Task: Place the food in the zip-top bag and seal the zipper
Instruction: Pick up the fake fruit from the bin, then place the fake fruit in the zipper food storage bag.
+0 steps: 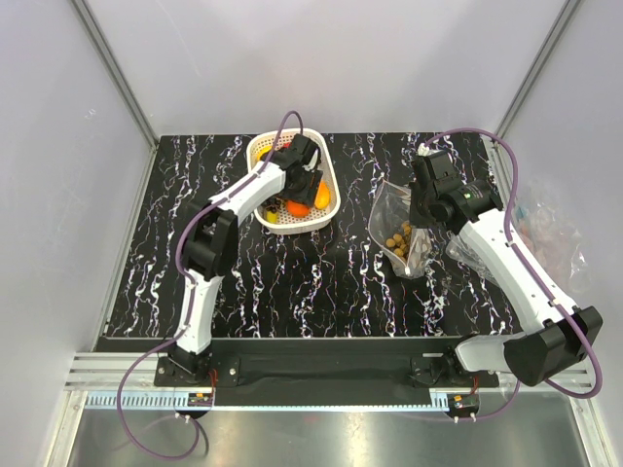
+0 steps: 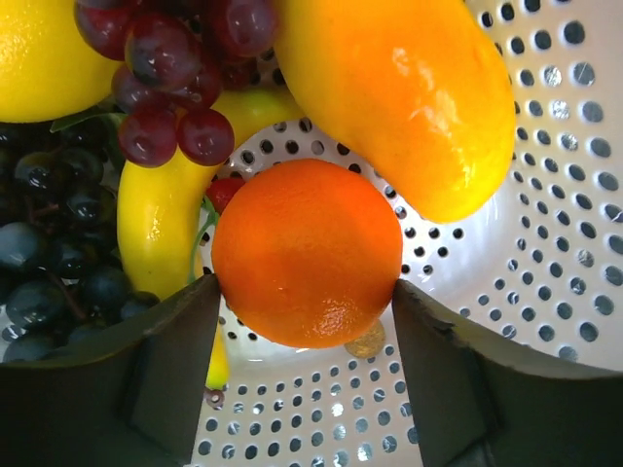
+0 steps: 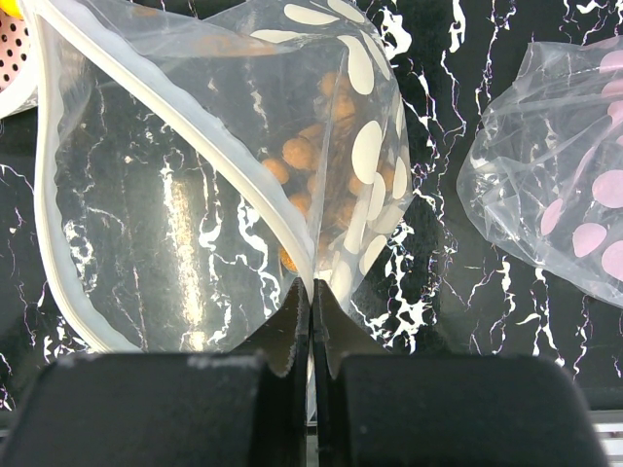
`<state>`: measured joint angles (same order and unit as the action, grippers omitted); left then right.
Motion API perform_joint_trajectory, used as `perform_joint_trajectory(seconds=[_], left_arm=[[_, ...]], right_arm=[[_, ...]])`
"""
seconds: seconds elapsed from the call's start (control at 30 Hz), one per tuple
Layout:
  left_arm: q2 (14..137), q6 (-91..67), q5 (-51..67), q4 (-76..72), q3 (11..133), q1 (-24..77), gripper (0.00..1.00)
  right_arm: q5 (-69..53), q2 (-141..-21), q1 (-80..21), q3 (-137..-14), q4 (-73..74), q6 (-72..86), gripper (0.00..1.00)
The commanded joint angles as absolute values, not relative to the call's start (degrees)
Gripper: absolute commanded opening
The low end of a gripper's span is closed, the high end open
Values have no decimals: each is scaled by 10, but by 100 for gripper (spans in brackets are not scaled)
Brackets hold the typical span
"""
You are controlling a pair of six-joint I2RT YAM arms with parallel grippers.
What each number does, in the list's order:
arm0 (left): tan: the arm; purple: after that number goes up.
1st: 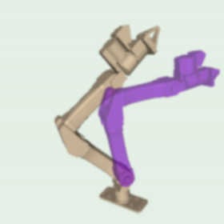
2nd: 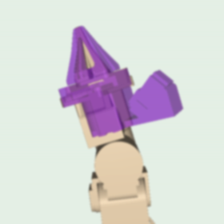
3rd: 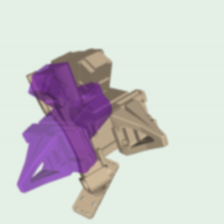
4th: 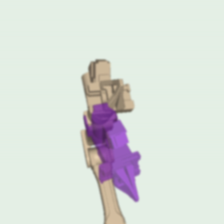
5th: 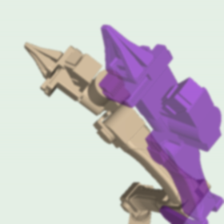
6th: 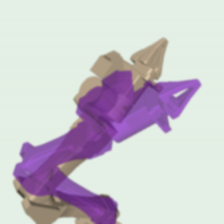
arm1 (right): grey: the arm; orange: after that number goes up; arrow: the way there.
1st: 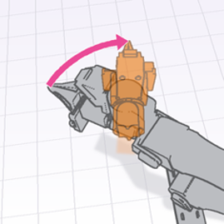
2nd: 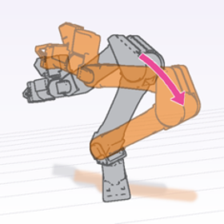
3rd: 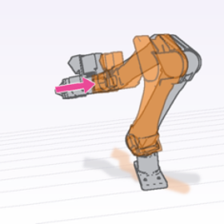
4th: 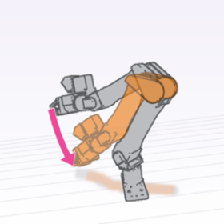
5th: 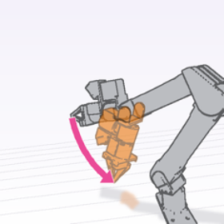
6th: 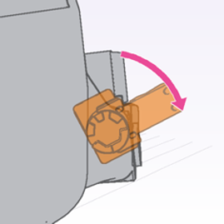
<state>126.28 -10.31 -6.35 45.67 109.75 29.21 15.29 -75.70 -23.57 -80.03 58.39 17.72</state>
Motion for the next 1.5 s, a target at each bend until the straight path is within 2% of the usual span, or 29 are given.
perform_joint_trajectory(seconds=[0.0,0.07,0.2,0.43,0.63,0.87,1.13,1.47], left_arm=[[1231,-92,-47,432,1093,292,63],[1214,-91,-47,421,1081,292,50],[1142,-98,-47,403,1037,292,45],[1009,-105,-15,367,962,293,45],[911,-134,65,323,912,306,44],[813,-184,138,251,846,359,44],[789,-242,174,129,801,450,43],[902,-249,166,93,851,516,40]], right_arm=[[145,-749,-235,-812,583,176,0],[147,-750,-234,-816,584,175,0],[147,-751,-234,-819,586,172,0],[146,-758,-234,-825,587,167,0],[139,-764,-235,-833,584,169,0],[134,-766,-234,-840,583,170,0],[134,-765,-234,-852,594,170,0],[136,-749,-234,-862,612,178,0]])
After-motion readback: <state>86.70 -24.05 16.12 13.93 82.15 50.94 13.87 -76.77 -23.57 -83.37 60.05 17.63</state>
